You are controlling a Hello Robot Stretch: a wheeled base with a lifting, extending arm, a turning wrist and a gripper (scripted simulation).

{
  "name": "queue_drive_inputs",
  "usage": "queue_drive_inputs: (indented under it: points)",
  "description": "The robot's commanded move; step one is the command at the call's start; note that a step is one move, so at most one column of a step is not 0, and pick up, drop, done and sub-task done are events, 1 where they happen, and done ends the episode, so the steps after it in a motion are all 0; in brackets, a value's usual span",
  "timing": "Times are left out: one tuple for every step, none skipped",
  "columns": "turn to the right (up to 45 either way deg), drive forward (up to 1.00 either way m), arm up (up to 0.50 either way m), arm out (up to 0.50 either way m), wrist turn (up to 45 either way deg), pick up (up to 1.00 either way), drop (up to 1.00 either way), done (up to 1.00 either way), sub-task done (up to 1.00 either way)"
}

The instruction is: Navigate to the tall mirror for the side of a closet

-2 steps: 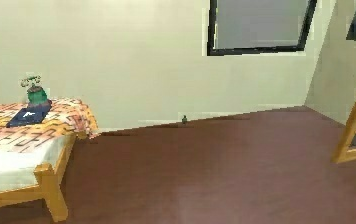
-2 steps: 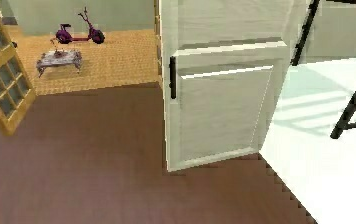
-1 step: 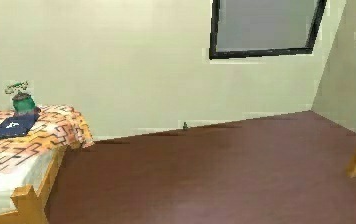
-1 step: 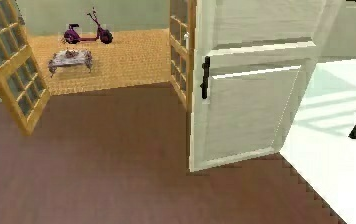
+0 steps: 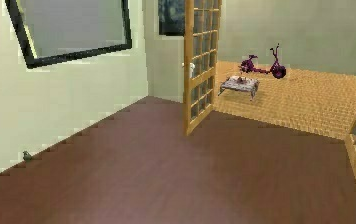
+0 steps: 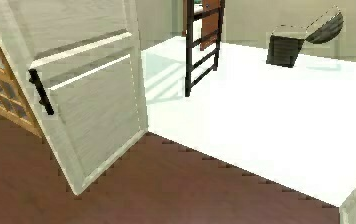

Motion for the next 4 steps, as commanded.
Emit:
queue_drive_inputs:
  points:
    - [21.0,0.0,0.0,0.0,0.0,0.0,0.0,0.0,0.0]
    - [0.0,0.8,0.0,0.0,0.0,0.0,0.0,0.0,0.0]
    - [9.0,0.0,0.0,0.0,0.0,0.0,0.0,0.0,0.0]
    - [0.0,0.65,0.0,0.0,0.0,0.0,0.0,0.0,0.0]
